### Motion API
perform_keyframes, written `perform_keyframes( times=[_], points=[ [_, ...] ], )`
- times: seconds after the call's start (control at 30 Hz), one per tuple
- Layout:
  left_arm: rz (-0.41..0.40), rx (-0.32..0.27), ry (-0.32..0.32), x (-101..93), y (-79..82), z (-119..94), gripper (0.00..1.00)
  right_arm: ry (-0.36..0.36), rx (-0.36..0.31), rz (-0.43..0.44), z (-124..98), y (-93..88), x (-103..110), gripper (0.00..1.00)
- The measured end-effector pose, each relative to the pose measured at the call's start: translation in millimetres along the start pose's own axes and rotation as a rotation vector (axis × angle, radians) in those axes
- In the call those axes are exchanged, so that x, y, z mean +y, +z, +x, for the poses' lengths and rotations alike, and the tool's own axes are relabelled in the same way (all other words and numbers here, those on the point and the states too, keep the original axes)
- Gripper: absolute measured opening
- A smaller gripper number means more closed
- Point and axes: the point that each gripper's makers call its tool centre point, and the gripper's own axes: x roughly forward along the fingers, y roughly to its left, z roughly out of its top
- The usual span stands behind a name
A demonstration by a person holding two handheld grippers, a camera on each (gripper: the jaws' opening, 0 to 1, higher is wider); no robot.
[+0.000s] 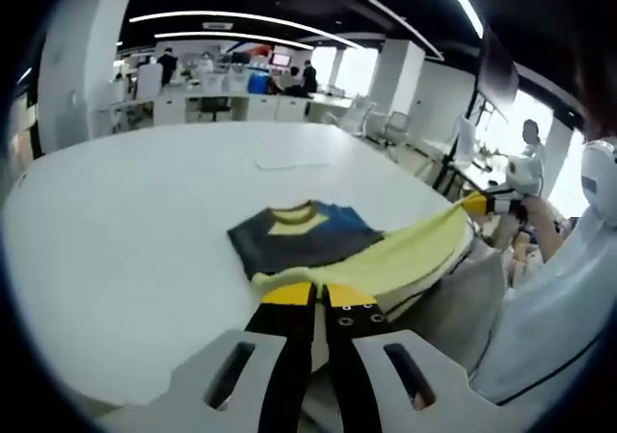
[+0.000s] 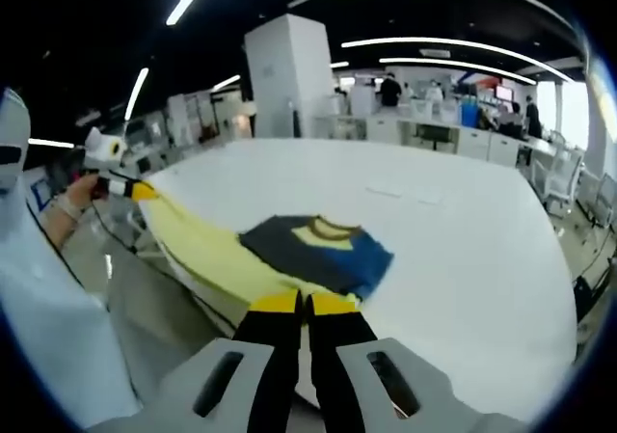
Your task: Fold the garment on the visible template until the final outline fits inside the template.
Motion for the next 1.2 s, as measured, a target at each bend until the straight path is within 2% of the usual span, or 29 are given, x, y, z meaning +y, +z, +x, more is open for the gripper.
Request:
perform_keyframes(
  times=[0.6, 0.7, 0.83, 0.93, 1.2],
  points=[
    [0.073, -0.057, -0.007, -15.2, 29.5, -19, 0.00, 0.007, -0.076, -0.029, -22, 32.0, 6, 0.02],
    [0.046, -0.099, -0.069, -23.6, 36.3, -22, 0.00, 0.012, -0.082, -0.031, -25, 35.7, 7, 0.02],
    [0.061, -0.105, -0.050, -22.2, 38.9, -26, 0.00, 0.009, -0.103, -0.039, -31, 44.0, 8, 0.02],
    [0.051, -0.122, -0.086, -27.5, 42.2, -29, 0.00, 0.009, -0.109, -0.042, -35, 47.4, 9, 0.02],
    [0.064, -0.157, -0.103, -34.9, 50.6, -35, 0.00, 0.013, -0.128, -0.048, -40, 54.2, 13, 0.02]
  ],
)
